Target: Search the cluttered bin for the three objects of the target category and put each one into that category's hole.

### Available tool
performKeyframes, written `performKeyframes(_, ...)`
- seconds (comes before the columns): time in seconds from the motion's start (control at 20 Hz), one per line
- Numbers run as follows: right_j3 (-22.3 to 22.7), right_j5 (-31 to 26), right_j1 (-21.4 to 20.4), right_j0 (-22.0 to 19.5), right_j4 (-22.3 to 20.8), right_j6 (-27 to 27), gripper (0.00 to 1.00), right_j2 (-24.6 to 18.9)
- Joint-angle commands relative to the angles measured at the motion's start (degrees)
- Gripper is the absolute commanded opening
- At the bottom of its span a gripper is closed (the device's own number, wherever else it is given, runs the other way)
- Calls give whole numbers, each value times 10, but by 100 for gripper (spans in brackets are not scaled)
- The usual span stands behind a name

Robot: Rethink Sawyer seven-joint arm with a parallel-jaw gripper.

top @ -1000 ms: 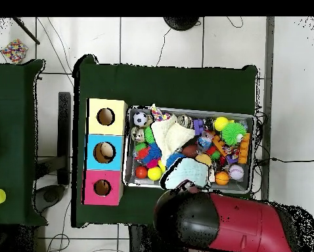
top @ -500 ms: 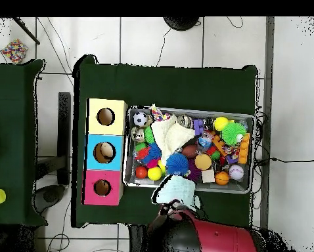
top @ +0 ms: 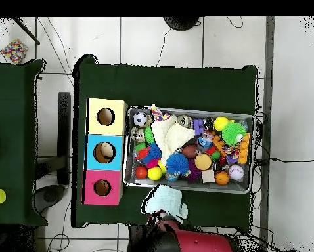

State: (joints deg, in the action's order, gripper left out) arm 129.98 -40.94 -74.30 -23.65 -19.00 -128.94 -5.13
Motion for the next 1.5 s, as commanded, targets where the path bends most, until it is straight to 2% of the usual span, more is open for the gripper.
performKeyframes(0.05,64,81,69,29,-20,-81,0,20)
performKeyframes(0.25,81,107,75,67,-20,-118,0,43)
performKeyframes(0.35,84,109,78,75,-21,-112,0,51)
performKeyframes(0.4,90,117,82,77,-4,-96,100,58)
performKeyframes(0.6,93,111,87,81,6,-92,100,61)
performKeyframes(0.8,74,99,94,105,16,-118,100,76)
performKeyframes(0.85,64,87,97,106,21,-111,100,72)
performKeyframes(1.0,6,26,93,118,22,-87,100,63)
performKeyframes(1.2,-88,-53,95,115,-1,-19,100,36)
performKeyframes(1.5,-177,-77,125,89,-35,84,100,-15)
